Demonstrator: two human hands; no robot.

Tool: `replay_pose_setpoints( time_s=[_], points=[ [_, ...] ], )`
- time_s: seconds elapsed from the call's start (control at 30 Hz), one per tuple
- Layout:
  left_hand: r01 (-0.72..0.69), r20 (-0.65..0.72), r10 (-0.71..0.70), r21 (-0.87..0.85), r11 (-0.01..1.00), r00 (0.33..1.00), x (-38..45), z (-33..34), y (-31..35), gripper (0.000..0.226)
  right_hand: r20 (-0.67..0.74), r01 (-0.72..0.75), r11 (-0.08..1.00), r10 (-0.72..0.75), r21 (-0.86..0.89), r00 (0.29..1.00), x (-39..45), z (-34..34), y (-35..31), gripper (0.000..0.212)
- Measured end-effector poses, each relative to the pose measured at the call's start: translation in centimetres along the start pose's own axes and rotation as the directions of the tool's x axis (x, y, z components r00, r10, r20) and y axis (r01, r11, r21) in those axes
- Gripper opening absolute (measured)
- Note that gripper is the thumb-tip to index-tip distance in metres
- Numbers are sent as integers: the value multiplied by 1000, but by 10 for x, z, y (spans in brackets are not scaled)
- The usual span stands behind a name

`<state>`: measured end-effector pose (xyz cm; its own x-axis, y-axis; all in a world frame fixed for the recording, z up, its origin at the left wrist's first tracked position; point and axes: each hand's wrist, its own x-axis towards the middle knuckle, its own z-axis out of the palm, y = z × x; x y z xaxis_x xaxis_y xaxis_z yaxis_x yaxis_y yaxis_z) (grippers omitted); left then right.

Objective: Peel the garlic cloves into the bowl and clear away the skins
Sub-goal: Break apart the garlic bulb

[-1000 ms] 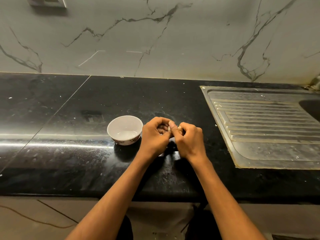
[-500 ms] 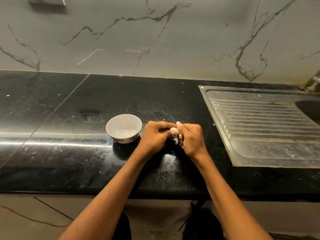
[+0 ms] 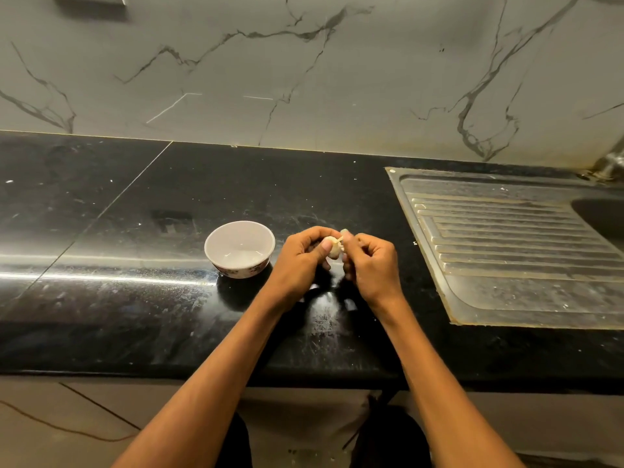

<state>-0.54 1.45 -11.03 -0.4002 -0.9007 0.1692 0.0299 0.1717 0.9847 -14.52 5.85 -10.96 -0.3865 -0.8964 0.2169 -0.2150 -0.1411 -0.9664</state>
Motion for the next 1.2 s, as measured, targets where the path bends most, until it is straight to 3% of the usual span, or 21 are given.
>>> replay_pose_setpoints(
  time_s=[0.1,0.4,0.67,0.93,1.2],
  points=[
    [-11,-22,12,34,999,1000,0,2,1,20,-31,84,987,-89,-134,996,0,1,2,20],
    [-35,-139,36,7,999,990,0,4,-3,29,-144,18,999,-22,-30,989,-1,1,0,3],
    [-56,-181,64,52,997,981,-2,5,0,29,-58,89,996,-90,-19,994,-4,-2,1,16],
    [-38,-226,42,22,999,973,-4,7,1,24,-38,113,994,-112,11,993,-2,-1,9,14],
    [-52,-146,54,20,998,988,-6,7,4,28,-54,59,978,-49,198,997,0,-3,4,19]
  ],
)
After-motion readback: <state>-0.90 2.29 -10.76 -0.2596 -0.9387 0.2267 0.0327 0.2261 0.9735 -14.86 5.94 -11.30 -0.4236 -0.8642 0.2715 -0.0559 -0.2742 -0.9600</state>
